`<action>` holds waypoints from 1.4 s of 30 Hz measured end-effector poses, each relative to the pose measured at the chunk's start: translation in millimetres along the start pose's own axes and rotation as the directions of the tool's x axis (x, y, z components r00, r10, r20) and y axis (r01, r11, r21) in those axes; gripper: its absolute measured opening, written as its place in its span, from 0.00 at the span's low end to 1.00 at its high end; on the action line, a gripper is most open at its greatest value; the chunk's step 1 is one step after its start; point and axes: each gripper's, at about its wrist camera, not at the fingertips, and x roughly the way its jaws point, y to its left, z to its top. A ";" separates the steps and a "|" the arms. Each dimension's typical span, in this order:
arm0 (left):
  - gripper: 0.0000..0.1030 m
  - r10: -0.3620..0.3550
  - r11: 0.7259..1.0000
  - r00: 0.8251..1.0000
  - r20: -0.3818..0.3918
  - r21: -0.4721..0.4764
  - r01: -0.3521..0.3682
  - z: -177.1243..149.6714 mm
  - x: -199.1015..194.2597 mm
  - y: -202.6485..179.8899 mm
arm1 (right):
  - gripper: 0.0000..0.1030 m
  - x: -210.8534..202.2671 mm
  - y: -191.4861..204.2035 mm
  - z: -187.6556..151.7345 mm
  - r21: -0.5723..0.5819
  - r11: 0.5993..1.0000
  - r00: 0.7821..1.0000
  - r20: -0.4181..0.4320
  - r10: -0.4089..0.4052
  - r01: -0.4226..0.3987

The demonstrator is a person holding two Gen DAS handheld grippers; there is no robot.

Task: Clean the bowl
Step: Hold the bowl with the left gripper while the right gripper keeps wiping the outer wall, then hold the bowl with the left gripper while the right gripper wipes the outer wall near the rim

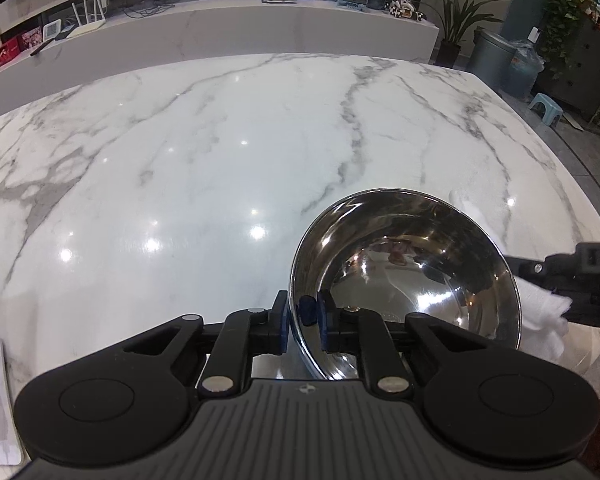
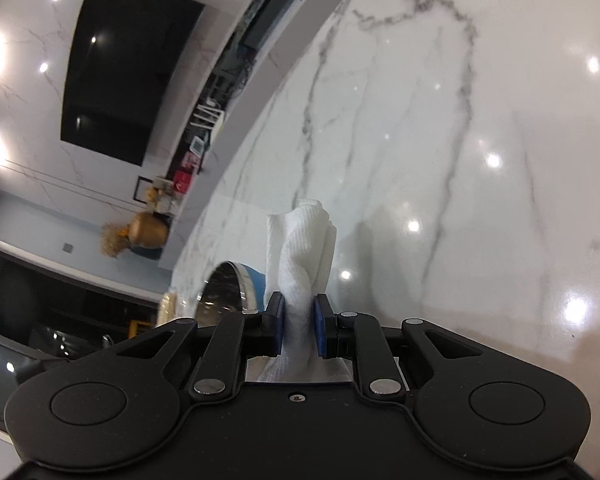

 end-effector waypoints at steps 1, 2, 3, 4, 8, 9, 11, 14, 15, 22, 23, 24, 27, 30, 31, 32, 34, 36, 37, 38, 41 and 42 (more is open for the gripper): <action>0.13 0.000 1.000 1.000 0.000 -0.001 0.000 -0.1 -0.1 0.2 | 0.15 2.3 -0.4 -0.6 -0.001 1.000 1.000 -0.008 -0.011 0.011; 0.13 -0.001 1.000 1.000 0.000 -0.002 0.001 -0.3 -0.1 0.4 | 0.15 4.9 -0.8 -1.4 -0.002 1.000 1.000 -0.016 -0.024 0.024; 0.13 -0.001 1.000 1.000 0.001 -0.001 0.001 -0.4 -0.2 0.2 | 0.15 7.4 -1.2 -2.1 -0.004 0.999 0.999 -0.025 -0.037 0.037; 0.13 -0.001 1.000 1.000 0.001 0.000 0.001 -0.6 -0.4 0.0 | 0.15 10.5 -1.5 -3.1 -0.007 0.999 0.998 -0.037 -0.051 0.051; 0.13 -0.001 1.000 1.000 0.000 -0.007 0.001 -1.3 -0.5 1.1 | 0.15 16.1 -0.1 -7.2 -0.028 0.997 0.995 -0.059 -0.077 0.075; 0.13 -0.003 1.000 1.000 -0.001 -0.011 0.003 -1.5 -0.7 1.0 | 0.15 16.3 0.7 -7.7 -0.031 0.997 0.995 -0.059 -0.079 0.077; 0.14 -0.008 0.999 1.000 -0.013 -0.032 0.007 -2.5 -1.0 1.7 | 0.15 15.8 1.3 -8.6 -0.031 0.996 0.995 -0.057 -0.080 0.078; 0.29 -0.016 0.998 0.999 -0.040 -0.068 0.013 -7.6 -1.9 3.0 | 0.15 15.4 2.4 -8.8 -0.037 0.996 0.995 -0.055 -0.082 0.080; 0.29 -0.018 0.998 0.999 -0.050 -0.063 0.014 -10.5 -2.5 1.2 | 0.15 15.3 2.9 -9.0 -0.040 0.996 0.995 -0.055 -0.084 0.081; 0.21 -0.024 0.999 0.998 -0.058 -0.028 0.022 -16.2 -6.6 -4.1 | 0.15 14.7 5.0 -8.9 -0.058 0.994 0.994 -0.055 -0.093 0.090; 0.20 -0.026 0.999 0.998 -0.056 -0.030 0.024 -16.0 -6.9 -2.9 | 0.15 14.3 5.6 -9.0 -0.060 0.994 0.994 -0.053 -0.093 0.090; 0.19 -0.028 0.999 0.998 -0.053 -0.032 0.027 -15.8 -7.2 -1.6 | 0.15 13.9 6.5 -8.7 -0.061 0.994 0.994 -0.050 -0.092 0.089; 0.15 -0.023 1.000 0.999 -0.036 -0.020 0.022 -14.1 -8.1 0.4 | 0.15 8.9 6.2 -6.2 -0.054 0.996 0.997 -0.025 -0.072 0.071; 0.11 -0.022 0.999 1.000 -0.017 -0.033 0.021 -9.7 -8.4 4.6 | 0.15 -1.9 6.6 -1.5 -0.035 0.999 0.999 0.030 -0.015 0.016; 0.10 -0.021 0.999 1.000 -0.014 -0.034 0.020 -8.7 -8.1 4.9 | 0.15 -5.5 6.8 -0.3 -0.030 1.000 0.999 0.047 0.007 -0.006; 0.10 -0.020 0.999 1.000 -0.010 -0.035 0.020 -7.6 -7.8 5.2 | 0.15 -8.7 7.0 0.7 -0.026 0.999 0.998 0.061 0.027 -0.026; 0.10 -0.018 0.999 1.000 -0.002 -0.035 0.017 -5.6 -7.2 4.9 | 0.15 -14.1 7.2 2.5 -0.019 0.997 0.994 0.083 0.078 -0.077; 0.10 -0.013 0.999 1.000 0.004 -0.032 0.014 -4.2 -6.5 3.6 | 0.15 -13.6 8.0 3.1 -0.019 0.995 0.993 0.071 0.094 -0.093; 0.10 -0.012 0.999 1.000 0.006 -0.030 0.012 -3.9 -6.2 3.0 | 0.15 -13.0 8.4 3.3 -0.020 0.995 0.993 0.063 0.100 -0.099; 0.10 -0.010 1.000 1.000 0.009 -0.030 0.010 -3.2 -5.8 2.6 | 0.15 -11.6 9.1 3.4 -0.023 0.995 0.993 0.061 0.099 -0.098; 0.10 -0.007 0.999 1.000 0.016 -0.032 0.008 -1.3 -4.8 2.2 | 0.15 -10.1 8.3 5.5 -0.011 0.995 0.993 0.061 0.098 -0.097; 0.10 -0.006 0.999 1.000 0.017 -0.034 0.007 -0.8 -4.4 2.3 | 0.15 -9.8 7.8 6.2 -0.006 0.995 0.993 0.060 0.097 -0.097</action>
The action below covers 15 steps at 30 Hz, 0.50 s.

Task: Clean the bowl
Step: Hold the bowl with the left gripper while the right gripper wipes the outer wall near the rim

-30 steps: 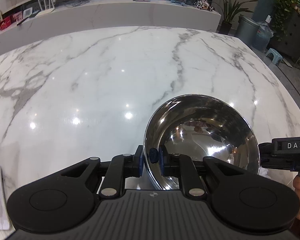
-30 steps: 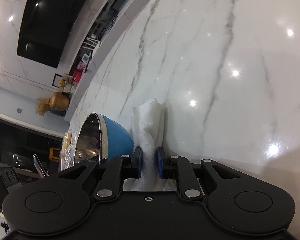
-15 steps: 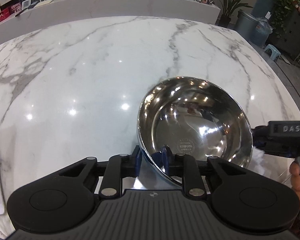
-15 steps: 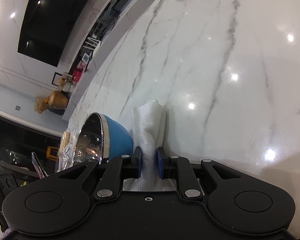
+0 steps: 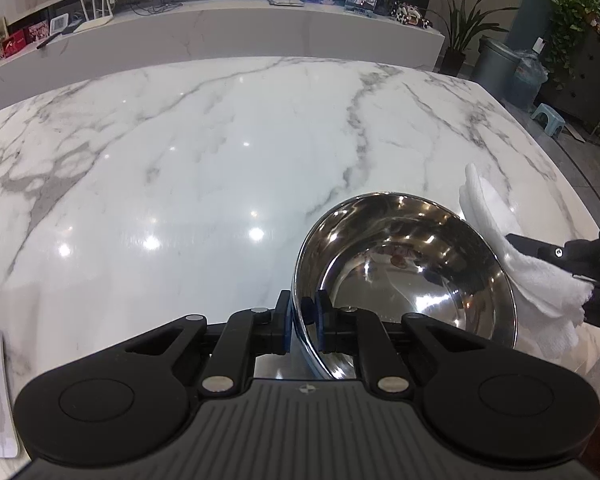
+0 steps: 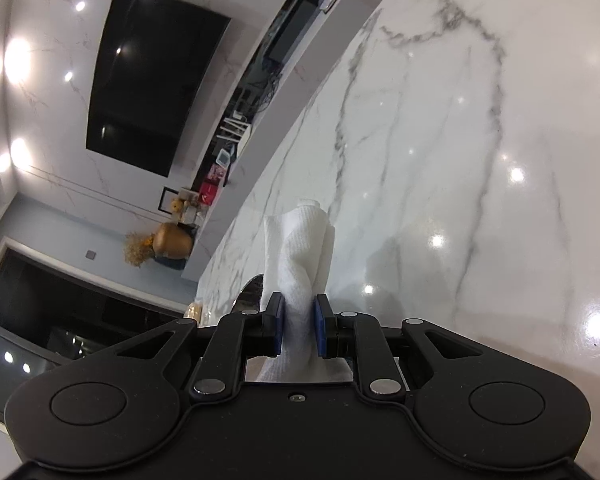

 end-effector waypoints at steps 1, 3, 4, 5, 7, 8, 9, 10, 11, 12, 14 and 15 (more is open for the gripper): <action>0.10 0.001 1.000 1.000 0.001 -0.001 -0.001 0.5 0.4 0.1 | 0.15 0.5 -0.4 0.6 0.005 1.000 1.000 0.000 0.001 -0.001; 0.10 0.002 1.000 1.000 0.003 -0.004 -0.002 1.5 1.3 0.3 | 0.15 2.6 0.7 1.2 0.009 1.000 1.000 0.002 -0.001 0.001; 0.10 0.002 1.000 1.000 0.003 -0.004 -0.002 1.7 1.5 0.2 | 0.15 3.4 0.4 1.0 0.011 1.000 1.000 0.004 -0.004 0.004; 0.10 0.004 1.000 1.000 0.002 -0.003 -0.004 1.7 1.7 -0.1 | 0.15 3.2 -1.0 0.1 0.014 1.000 1.000 0.005 -0.005 0.005; 0.10 0.006 1.000 1.000 0.000 0.000 -0.006 1.5 2.0 -0.6 | 0.15 2.6 -3.8 -1.2 0.021 1.000 1.000 0.007 -0.006 0.006; 0.10 0.005 1.000 1.000 0.000 0.000 -0.005 1.5 2.2 -0.4 | 0.15 2.9 -4.6 -1.2 0.027 1.000 1.000 0.008 -0.006 0.006; 0.11 0.005 1.000 1.000 -0.001 0.000 -0.005 1.6 2.4 -0.2 | 0.15 2.1 -4.9 -3.1 0.028 1.000 1.000 0.008 -0.013 0.013; 0.11 0.005 1.000 1.000 -0.002 -0.002 -0.005 1.6 2.7 0.2 | 0.15 0.8 -4.8 -5.8 0.028 0.999 1.000 0.007 -0.023 0.023; 0.11 0.004 1.000 1.000 -0.003 -0.003 -0.004 1.7 2.9 0.6 | 0.15 -0.5 -4.8 -8.5 0.029 0.999 0.999 0.006 -0.033 0.033; 0.11 0.006 1.000 1.000 -0.004 -0.002 -0.006 1.6 3.1 0.5 | 0.15 1.1 -5.4 -10.5 0.025 0.998 0.998 -0.002 -0.056 0.056; 0.12 0.009 1.000 1.000 -0.004 -0.001 -0.009 1.5 3.0 0.3 | 0.15 6.0 -8.1 -13.7 0.022 0.995 0.995 -0.024 -0.092 0.093; 0.12 0.010 1.000 1.000 -0.003 -0.002 -0.010 1.4 3.1 0.2 | 0.15 7.7 -9.0 -14.7 0.021 0.994 0.994 -0.033 -0.103 0.104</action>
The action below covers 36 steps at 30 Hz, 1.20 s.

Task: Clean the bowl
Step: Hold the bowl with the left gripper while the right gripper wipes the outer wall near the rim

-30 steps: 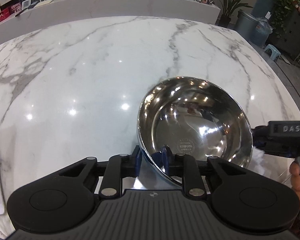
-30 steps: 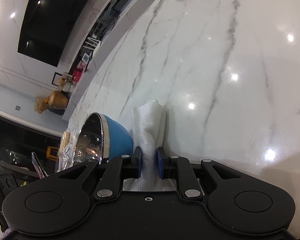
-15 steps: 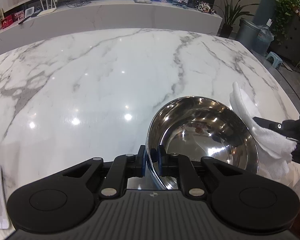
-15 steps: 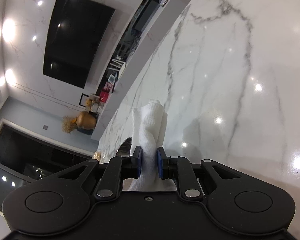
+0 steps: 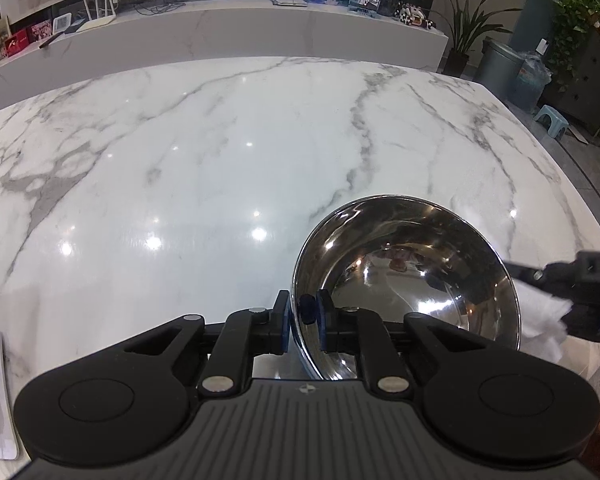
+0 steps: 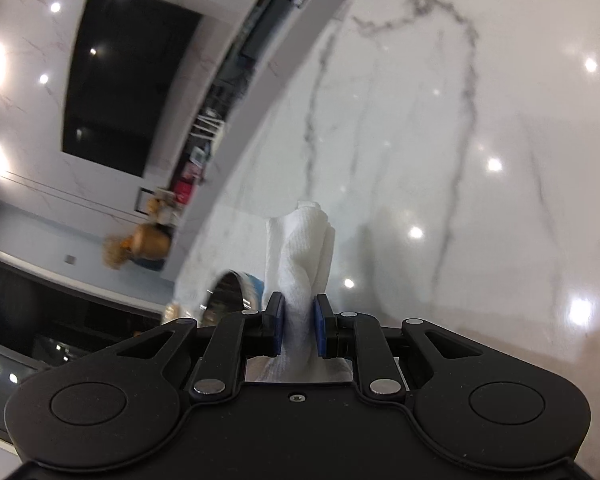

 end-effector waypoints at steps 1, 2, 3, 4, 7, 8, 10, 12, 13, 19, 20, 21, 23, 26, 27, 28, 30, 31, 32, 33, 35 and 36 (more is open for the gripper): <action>0.12 0.001 1.000 1.000 0.000 -0.001 -0.001 -0.1 0.0 -0.1 | 0.15 1.7 -0.7 -0.7 -0.001 1.000 1.000 -0.008 -0.009 0.009; 0.12 0.001 1.000 1.000 0.001 -0.004 -0.001 -0.2 0.0 0.0 | 0.15 3.3 -1.5 -1.4 -0.002 1.000 1.000 -0.016 -0.018 0.018; 0.12 0.002 1.000 1.000 0.002 -0.008 -0.002 -0.3 0.0 -0.1 | 0.15 5.0 -2.2 -2.1 -0.002 1.000 0.999 -0.024 -0.027 0.027; 0.12 0.002 1.000 1.000 0.002 -0.008 -0.002 -0.5 0.1 0.1 | 0.15 6.9 -2.5 -3.4 -0.007 0.999 0.999 -0.033 -0.037 0.037; 0.16 -0.001 1.000 1.000 -0.004 -0.031 0.001 -1.9 1.6 0.7 | 0.15 12.5 -2.3 -8.2 -0.025 0.998 0.996 -0.056 -0.067 0.065; 0.19 -0.004 0.999 1.000 -0.015 -0.040 0.003 -2.9 2.1 0.8 | 0.15 12.9 -1.8 -9.1 -0.028 0.997 0.996 -0.056 -0.069 0.068; 0.26 -0.006 0.999 0.999 -0.035 -0.048 0.004 -5.9 2.1 0.3 | 0.15 12.7 -0.4 -10.3 -0.030 0.997 0.996 -0.055 -0.074 0.073; 0.27 -0.006 0.999 0.999 -0.053 -0.047 0.003 -9.9 1.0 -1.1 | 0.15 12.3 -0.3 -11.0 -0.029 0.997 0.996 -0.055 -0.075 0.073; 0.27 -0.004 0.999 0.998 -0.057 -0.046 0.002 -10.9 0.5 -1.2 | 0.15 12.2 0.0 -11.3 -0.031 0.997 0.996 -0.055 -0.076 0.074; 0.17 -0.013 1.000 0.999 -0.050 -0.024 0.012 -11.5 -4.6 -0.2 | 0.15 10.2 3.1 -13.2 -0.053 0.995 0.995 -0.052 -0.087 0.084; 0.16 -0.012 1.000 0.999 -0.047 -0.023 0.011 -11.3 -4.9 0.3 | 0.15 10.6 4.9 -12.2 -0.055 0.995 0.995 -0.051 -0.089 0.086; 0.14 -0.012 1.000 0.999 -0.044 -0.022 0.011 -11.0 -5.2 0.8 | 0.15 10.7 6.3 -11.5 -0.055 0.995 0.995 -0.049 -0.089 0.086; 0.13 -0.025 0.999 0.999 -0.030 -0.032 0.024 -8.7 -5.0 5.8 | 0.15 6.9 7.4 -9.1 -0.048 0.996 0.997 -0.031 -0.073 0.071; 0.09 -0.014 0.999 1.000 -0.013 -0.035 0.013 -5.6 -5.5 8.2 | 0.15 -0.9 8.4 -5.0 -0.035 0.999 1.000 0.008 -0.030 0.030; 0.08 -0.003 0.999 1.000 0.001 -0.033 0.003 -3.6 -6.3 9.2 | 0.15 -3.6 8.7 -4.0 -0.032 0.999 1.000 0.020 -0.014 0.014; 0.07 -0.001 0.999 1.000 0.005 -0.033 0.001 -2.7 -6.8 9.2 | 0.15 -7.2 9.6 -2.8 -0.028 1.000 0.999 0.037 0.013 -0.012; 0.07 -0.003 0.999 1.000 0.017 -0.036 0.004 -0.2 -7.5 9.9 | 0.15 -11.5 10.6 -1.1 -0.025 0.999 0.998 0.050 0.044 -0.043; 0.07 -0.004 0.999 1.000 0.022 -0.038 0.005 0.9 -7.7 10.0 | 0.15 -12.3 11.1 -0.6 -0.026 0.998 0.997 0.050 0.055 -0.054; 0.07 -0.003 0.999 1.000 0.022 -0.038 0.004 1.6 -6.8 9.6 | 0.15 -12.8 11.3 -0.3 -0.026 0.998 0.997 0.049 0.062 -0.060; 0.07 0.000 0.999 1.000 0.023 -0.035 0.001 2.1 -5.8 8.7 | 0.15 -12.3 11.5 -0.2 -0.025 0.997 0.997 0.044 0.068 -0.067; 0.08 0.004 1.000 1.000 0.026 -0.031 -0.003 2.4 -5.3 7.7 | 0.15 -10.4 11.9 -0.3 -0.029 0.997 0.997 0.033 0.068 -0.067; 0.08 0.003 1.000 1.000 0.027 -0.031 -0.002 2.6 -4.9 7.6 | 0.15 -9.9 11.4 -0.3 -0.031 0.998 0.998 0.031 0.062 -0.061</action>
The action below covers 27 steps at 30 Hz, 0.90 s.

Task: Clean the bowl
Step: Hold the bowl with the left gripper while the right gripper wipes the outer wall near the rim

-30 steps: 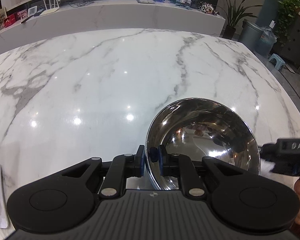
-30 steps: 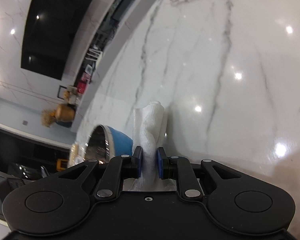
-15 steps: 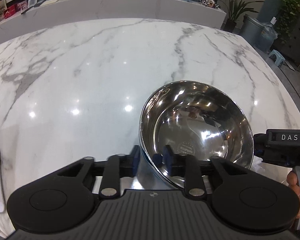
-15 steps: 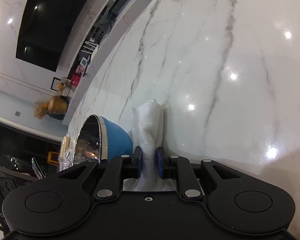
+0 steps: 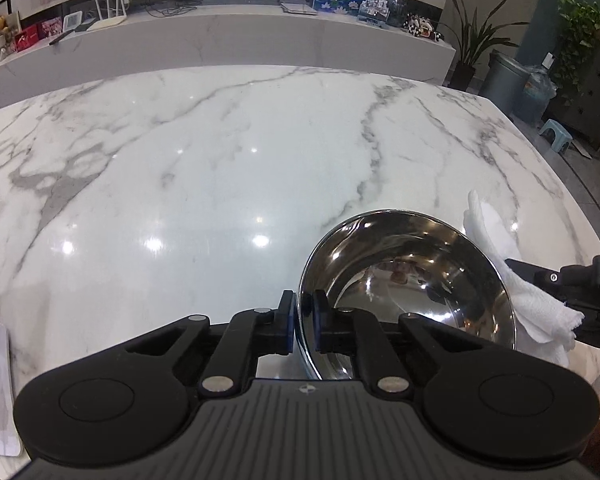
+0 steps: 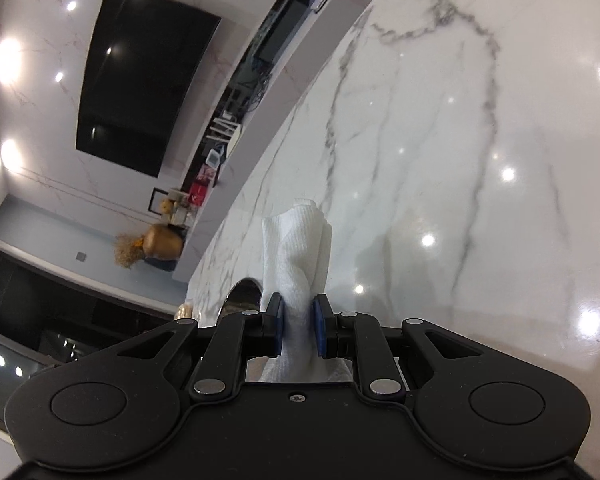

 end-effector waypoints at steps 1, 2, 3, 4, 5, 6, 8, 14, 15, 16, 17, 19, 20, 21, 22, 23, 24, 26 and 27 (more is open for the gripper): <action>0.08 -0.001 1.000 1.000 0.001 0.000 0.001 0.2 0.4 -0.1 | 0.15 1.0 -1.1 0.1 0.003 1.000 1.000 -0.005 -0.009 0.009; 0.08 -0.001 1.000 1.000 0.002 -0.001 0.001 0.5 0.8 -0.2 | 0.15 2.3 -2.2 0.1 0.007 1.000 1.000 -0.010 -0.020 0.020; 0.08 0.000 1.000 1.000 0.003 0.002 0.000 0.6 1.1 -0.9 | 0.15 3.6 -2.7 0.2 0.007 1.000 0.999 -0.014 -0.029 0.029; 0.08 0.002 1.000 1.000 0.004 0.005 -0.002 0.6 1.3 -1.3 | 0.15 5.1 -3.7 0.0 0.005 0.999 0.999 -0.021 -0.040 0.040; 0.09 0.005 1.000 1.000 0.004 0.007 -0.005 0.7 1.6 -1.7 | 0.15 6.9 -4.3 -0.7 0.003 0.999 0.998 -0.028 -0.052 0.052; 0.09 0.007 1.000 1.000 0.005 0.008 -0.007 0.5 1.6 -2.1 | 0.15 9.0 -4.4 -1.4 0.001 0.998 0.997 -0.034 -0.063 0.063; 0.09 0.006 1.000 1.000 0.006 0.004 -0.006 0.1 1.5 -2.0 | 0.15 12.9 -5.4 -3.0 -0.004 0.996 0.995 -0.051 -0.087 0.087; 0.15 0.002 1.000 1.000 -0.006 -0.031 -0.002 -2.3 0.6 -0.5 | 0.15 23.5 -6.5 -10.7 -0.027 0.991 0.986 -0.095 -0.135 0.133; 0.22 0.005 0.999 1.000 -0.012 -0.035 -0.005 -3.5 0.0 -0.9 | 0.15 24.0 -5.9 -11.4 -0.032 0.990 0.986 -0.096 -0.139 0.136; 0.26 0.007 0.999 1.000 -0.017 -0.038 -0.008 -4.7 -0.6 -1.3 | 0.15 24.3 -5.5 -12.0 -0.035 0.990 0.985 -0.096 -0.141 0.138; 0.26 0.013 0.999 1.000 -0.026 -0.040 -0.014 -6.6 -1.1 -2.0 | 0.15 24.1 -5.3 -12.4 -0.036 0.990 0.985 -0.096 -0.142 0.139; 0.26 0.011 0.999 0.999 -0.043 -0.035 -0.012 -9.8 -1.6 -3.2 | 0.15 23.9 -4.8 -12.7 -0.040 0.989 0.985 -0.096 -0.142 0.139; 0.26 0.004 0.999 0.999 -0.050 -0.034 -0.006 -10.7 -1.7 -3.6 | 0.15 23.8 -4.6 -12.9 -0.040 0.989 0.985 -0.096 -0.142 0.139; 0.26 -0.003 0.999 0.998 -0.057 -0.034 0.001 -11.7 -1.8 -3.9 | 0.15 23.8 -4.3 -13.2 -0.041 0.989 0.985 -0.096 -0.143 0.139; 0.26 -0.006 1.000 0.998 -0.060 -0.031 0.004 -12.1 -1.9 -4.3 | 0.15 23.6 -4.1 -13.4 -0.041 0.989 0.985 -0.097 -0.143 0.140; 0.26 -0.005 1.000 0.998 -0.061 -0.025 0.004 -12.1 -2.1 -4.7 | 0.15 23.5 -3.8 -13.7 -0.042 0.989 0.985 -0.097 -0.144 0.140; 0.24 -0.004 1.000 0.998 -0.062 -0.018 0.003 -12.2 -2.3 -5.1 | 0.15 22.8 -3.9 -13.8 -0.043 0.989 0.985 -0.096 -0.144 0.141; 0.19 -0.005 1.000 0.998 -0.061 -0.010 0.005 -12.0 -2.5 -5.4 | 0.15 20.6 -4.5 -13.9 -0.044 0.989 0.985 -0.095 -0.146 0.143; 0.17 0.001 1.000 0.998 -0.057 0.000 -0.001 -11.4 -2.7 -5.4 | 0.15 19.5 -4.8 -14.0 -0.045 0.989 0.985 -0.095 -0.147 0.144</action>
